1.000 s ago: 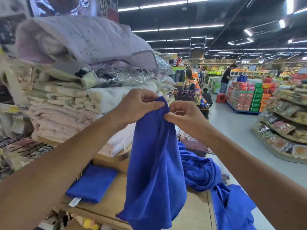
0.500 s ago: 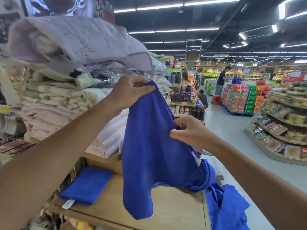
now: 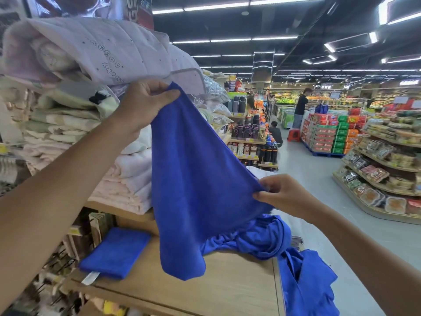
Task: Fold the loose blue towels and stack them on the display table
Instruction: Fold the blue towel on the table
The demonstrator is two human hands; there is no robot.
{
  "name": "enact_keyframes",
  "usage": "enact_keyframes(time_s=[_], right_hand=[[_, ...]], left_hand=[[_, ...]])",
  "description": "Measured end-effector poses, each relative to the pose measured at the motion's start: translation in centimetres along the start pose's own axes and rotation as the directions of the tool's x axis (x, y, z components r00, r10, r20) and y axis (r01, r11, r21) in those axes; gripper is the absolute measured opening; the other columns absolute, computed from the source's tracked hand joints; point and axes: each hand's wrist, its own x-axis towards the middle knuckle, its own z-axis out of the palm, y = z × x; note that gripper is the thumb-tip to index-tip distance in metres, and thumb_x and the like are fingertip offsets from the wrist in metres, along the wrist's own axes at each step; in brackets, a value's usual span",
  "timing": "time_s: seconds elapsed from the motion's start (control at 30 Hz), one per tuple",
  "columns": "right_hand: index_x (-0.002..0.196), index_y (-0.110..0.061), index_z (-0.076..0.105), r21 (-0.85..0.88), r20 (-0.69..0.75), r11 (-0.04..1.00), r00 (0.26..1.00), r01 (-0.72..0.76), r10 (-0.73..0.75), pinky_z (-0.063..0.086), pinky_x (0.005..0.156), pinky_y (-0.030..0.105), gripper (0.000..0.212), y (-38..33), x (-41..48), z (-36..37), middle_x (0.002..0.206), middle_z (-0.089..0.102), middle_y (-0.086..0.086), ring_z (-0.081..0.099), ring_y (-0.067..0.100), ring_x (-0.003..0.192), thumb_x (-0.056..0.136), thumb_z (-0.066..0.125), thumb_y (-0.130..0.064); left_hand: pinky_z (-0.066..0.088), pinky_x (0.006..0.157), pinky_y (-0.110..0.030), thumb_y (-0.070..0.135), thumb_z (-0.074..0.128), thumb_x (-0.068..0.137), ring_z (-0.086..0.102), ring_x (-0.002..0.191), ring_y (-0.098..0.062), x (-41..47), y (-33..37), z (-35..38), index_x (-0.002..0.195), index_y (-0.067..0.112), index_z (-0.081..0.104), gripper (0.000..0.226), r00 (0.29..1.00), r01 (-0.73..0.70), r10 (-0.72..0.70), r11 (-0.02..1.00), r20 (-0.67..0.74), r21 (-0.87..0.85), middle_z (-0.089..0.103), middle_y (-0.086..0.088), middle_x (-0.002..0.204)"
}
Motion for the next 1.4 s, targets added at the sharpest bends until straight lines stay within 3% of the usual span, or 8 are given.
enact_keyframes(time_s=[0.17,0.3,0.53,0.77,0.93,1.17,1.23,1.4], right_hand=[[0.09,-0.025,0.073,0.13,-0.233,0.99,0.972,0.044,-0.013,0.057,0.069,0.042,0.019,0.5,-1.1,-2.3,0.084,0.077,0.005,0.071,0.02,0.078,0.09,0.075,-0.006],[0.096,-0.023,0.067,0.313,-0.356,0.949,0.931,0.032,0.086,0.061,0.067,0.037,0.023,0.9,-2.0,-4.1,0.09,0.077,0.006,0.072,0.019,0.08,0.082,0.084,-0.017],[0.081,-0.017,0.076,0.516,-0.2,0.856,0.975,0.02,0.098,0.06,0.064,0.023,0.011,2.2,-5.6,-5.0,0.083,0.077,0.002,0.073,0.011,0.078,0.073,0.076,-0.024],[0.097,-0.013,0.078,0.686,0.048,0.726,0.999,-0.046,0.018,0.061,0.075,0.028,0.024,5.6,-9.3,-3.0,0.094,0.077,0.006,0.074,0.016,0.086,0.078,0.08,-0.026],[0.092,-0.013,0.08,0.613,0.069,0.772,0.985,-0.166,0.157,0.063,0.07,0.03,0.023,8.1,-10.7,1.3,0.087,0.077,0.009,0.073,0.017,0.077,0.072,0.079,-0.024],[0.085,-0.017,0.077,0.371,0.024,0.86,0.929,-0.35,0.369,0.05,0.058,0.014,0.007,13.4,-11.1,8.4,0.075,0.071,0.0,0.061,0.005,0.066,0.084,0.077,-0.01],[0.088,-0.015,0.076,0.336,0.002,0.862,0.915,-0.381,0.403,0.047,0.054,0.013,0.005,14.7,-10.6,9.4,0.068,0.068,-0.005,0.058,0.004,0.06,0.087,0.077,-0.011],[0.091,-0.012,0.074,0.337,-0.041,0.836,0.881,-0.433,0.472,0.045,0.049,0.017,0.002,15.8,-7.5,9.6,0.059,0.062,-0.006,0.054,0.007,0.05,0.091,0.075,-0.013]], left_hand=[[0.052,0.057,-0.015,0.022,0.071,0.093,0.068,0.07,0.0,-1.6,-0.9,-1.1,0.085,0.03,0.079,0.014,1.0,0.001,-0.002,0.999,-0.006,-0.044,0.076,0.012,0.079],[0.053,0.057,-0.017,0.025,0.073,0.09,0.069,0.07,-0.002,-4.3,-1.5,-1.9,0.088,0.031,0.08,0.009,0.999,-0.006,0.001,0.993,-0.047,-0.114,0.076,0.01,0.079],[0.055,0.055,-0.024,0.044,0.076,0.077,0.07,0.075,-0.006,-11.8,-4.2,-2.8,0.089,0.032,0.078,0.017,0.996,0.051,-0.061,0.989,-0.064,-0.142,0.077,0.009,0.082],[0.056,0.067,-0.021,0.019,0.067,0.094,0.069,0.077,-0.005,-17.9,-9.2,-5.4,0.087,0.024,0.079,0.014,0.985,0.168,-0.172,0.94,0.013,-0.298,0.075,0.008,0.082],[0.056,0.062,-0.02,0.047,0.088,0.065,0.069,0.074,-0.006,-21.9,-13.5,-7.1,0.091,0.023,0.081,0.037,0.918,0.396,-0.368,0.874,0.147,-0.283,0.076,0.006,0.084],[0.057,0.054,-0.022,0.028,0.076,0.087,0.068,0.064,-0.006,-26.6,-21.8,-5.8,0.091,0.026,0.079,0.005,0.758,0.651,-0.646,0.757,0.093,-0.057,0.075,0.004,0.082],[0.056,0.052,-0.02,0.02,0.071,0.092,0.07,0.064,-0.003,-26.6,-23.6,-4.8,0.084,0.029,0.08,0.015,0.728,0.685,-0.681,0.727,0.077,-0.043,0.076,0.006,0.08],[0.054,0.06,-0.016,0.023,0.07,0.094,0.07,0.074,0.003,-23.2,-27.2,-2.8,0.099,0.021,0.074,0.006,0.739,0.67,-0.671,0.741,0.059,0.034,0.076,0.013,0.083]])
